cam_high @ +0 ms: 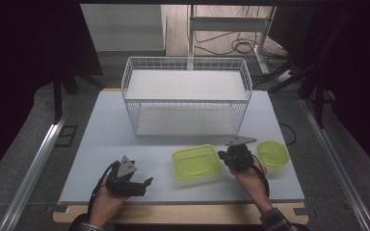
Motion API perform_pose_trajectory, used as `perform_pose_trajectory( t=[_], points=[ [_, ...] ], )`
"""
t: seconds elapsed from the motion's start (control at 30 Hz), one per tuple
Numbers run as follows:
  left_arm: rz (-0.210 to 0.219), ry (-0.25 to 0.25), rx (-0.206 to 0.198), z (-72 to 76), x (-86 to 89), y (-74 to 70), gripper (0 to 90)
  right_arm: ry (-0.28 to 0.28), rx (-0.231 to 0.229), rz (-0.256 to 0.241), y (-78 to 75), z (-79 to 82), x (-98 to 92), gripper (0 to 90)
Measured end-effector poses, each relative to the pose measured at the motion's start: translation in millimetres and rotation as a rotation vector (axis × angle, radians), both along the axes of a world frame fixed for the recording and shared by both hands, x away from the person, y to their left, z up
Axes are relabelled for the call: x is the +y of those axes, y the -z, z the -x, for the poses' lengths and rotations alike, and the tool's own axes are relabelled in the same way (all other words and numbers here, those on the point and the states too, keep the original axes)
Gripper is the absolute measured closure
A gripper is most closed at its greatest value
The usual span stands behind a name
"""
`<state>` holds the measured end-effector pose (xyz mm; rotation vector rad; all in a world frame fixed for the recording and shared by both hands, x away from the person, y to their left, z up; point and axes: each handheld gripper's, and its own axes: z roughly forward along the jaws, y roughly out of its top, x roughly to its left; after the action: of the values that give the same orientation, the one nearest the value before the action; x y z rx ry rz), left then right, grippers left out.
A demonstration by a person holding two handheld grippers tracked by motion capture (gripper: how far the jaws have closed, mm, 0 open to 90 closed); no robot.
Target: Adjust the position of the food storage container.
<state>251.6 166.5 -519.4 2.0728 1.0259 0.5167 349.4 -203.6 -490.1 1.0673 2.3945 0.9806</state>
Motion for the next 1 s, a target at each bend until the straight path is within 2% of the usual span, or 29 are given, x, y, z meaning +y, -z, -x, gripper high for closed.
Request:
perform_pose_trajectory(
  t=[0.17,0.2,0.4,0.43,0.5,0.53,0.57,0.6,0.67,0.7,0.73,0.77,0.8,0.83,0.87,0.97,1.0],
  points=[
    [0.002,-0.001,0.0,0.6,0.4,-0.2,11.2,-0.052,-0.002,-0.006,2.1,1.6,16.5,88.8],
    [0.009,0.0,-0.001,1.4,0.5,-0.6,11.0,-0.073,-0.014,0.003,2.0,1.8,22.0,88.7],
    [0.026,0.009,-0.018,3.5,1.5,-2.8,8.1,-0.057,-0.036,-0.025,-5.7,3.5,6.1,83.0],
    [0.031,0.01,-0.035,4.3,1.3,-3.6,7.9,-0.059,-0.027,-0.054,-8.3,6.9,-5.2,75.3],
    [0.02,-0.009,-0.046,4.9,0.7,-3.9,7.7,-0.063,-0.028,-0.075,-9.4,11.0,-13.4,62.4],
    [0.022,-0.011,-0.051,4.9,0.7,-3.9,7.3,-0.063,-0.032,-0.079,-9.3,13.0,-16.1,56.4],
    [0.022,-0.011,-0.051,4.9,0.7,-3.9,6.8,-0.063,-0.032,-0.079,-9.3,13.0,-16.1,56.4],
    [0.025,-0.018,-0.059,6.1,0.3,-3.7,6.1,-0.056,-0.036,-0.075,-8.8,16.8,-20.4,47.4],
    [0.032,-0.024,-0.066,8.9,-0.5,-3.8,5.3,-0.067,-0.043,-0.07,-8.1,20.0,-23.9,36.5],
    [0.032,-0.024,-0.066,8.9,-0.5,-3.8,4.7,-0.067,-0.043,-0.07,-8.1,20.0,-23.9,36.5],
    [0.041,-0.028,-0.073,11.8,-1.1,-4.1,4.1,-0.097,-0.063,-0.085,-6.9,23.9,-26.6,25.7],
    [0.041,-0.028,-0.073,11.8,-1.1,-4.1,4.0,-0.119,-0.075,-0.091,-6.5,25.8,-28.0,20.2],
    [0.038,-0.028,-0.079,13.6,-1.3,-3.8,3.9,-0.13,-0.085,-0.091,-5.8,27.6,-29.1,16.2],
    [0.038,-0.028,-0.079,13.6,-1.3,-3.8,3.6,-0.13,-0.085,-0.091,-5.8,27.6,-29.1,16.2],
    [0.027,-0.025,-0.085,14.1,-1.6,-3.4,3.5,-0.137,-0.085,-0.08,-4.2,30.5,-31.8,9.7],
    [0.015,-0.024,-0.093,13.9,-2.1,-3.1,3.2,-0.135,-0.068,-0.082,-1.8,32.8,-35.6,8.9],
    [0.003,-0.025,-0.097,13.8,-2.8,-2.6,2.9,-0.131,-0.049,-0.095,0.8,34.7,-40.2,8.2]
  ],
)
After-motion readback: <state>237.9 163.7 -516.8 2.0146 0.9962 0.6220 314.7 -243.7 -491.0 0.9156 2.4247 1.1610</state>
